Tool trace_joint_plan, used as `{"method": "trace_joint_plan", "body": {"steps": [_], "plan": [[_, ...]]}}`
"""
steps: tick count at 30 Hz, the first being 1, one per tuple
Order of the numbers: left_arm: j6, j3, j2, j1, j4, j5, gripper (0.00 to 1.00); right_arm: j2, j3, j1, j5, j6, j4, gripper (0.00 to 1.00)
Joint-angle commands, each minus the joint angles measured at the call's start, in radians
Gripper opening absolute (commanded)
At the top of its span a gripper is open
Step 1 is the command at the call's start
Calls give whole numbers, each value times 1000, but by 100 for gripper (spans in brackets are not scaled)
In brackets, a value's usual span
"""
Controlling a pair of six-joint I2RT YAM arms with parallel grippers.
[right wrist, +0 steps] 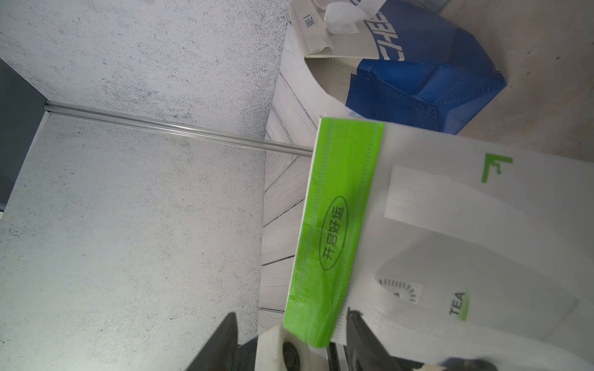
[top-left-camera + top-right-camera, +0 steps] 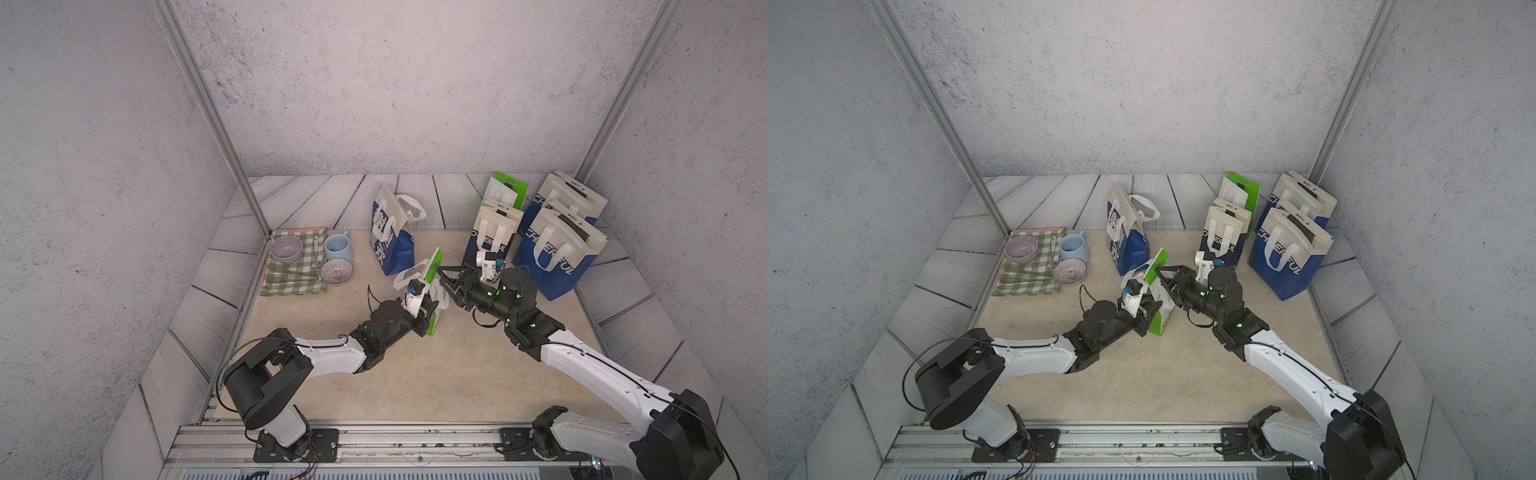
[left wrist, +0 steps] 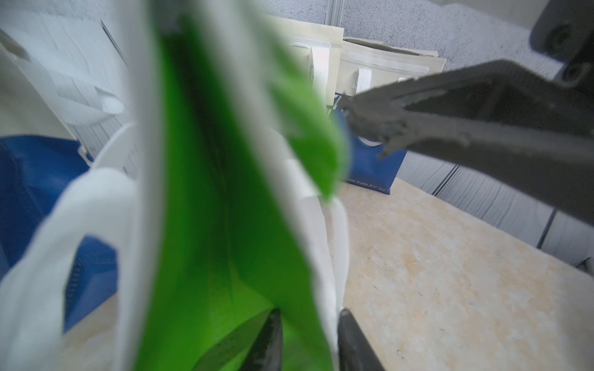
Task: Open the takeout bag
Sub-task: Open the takeout bag at the center of the board.
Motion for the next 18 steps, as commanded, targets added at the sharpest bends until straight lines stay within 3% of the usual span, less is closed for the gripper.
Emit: {"method": "trace_joint_plan", "body": {"steps": [1,5,12,18], "plan": [[5,18,-2,-4,-17,-39,16,-22,-1,4,10,2,-9,54],[26,6,-22,-7,-22,-49,0,-34,-7,4,12,2,-9,54],[67,-14,-50,-3,-37,-30,0,-24,-8,3,3,27,20,54],[78,-16,-61,8,-41,57,0,19,-7,4,-12,63,76,55]]}}
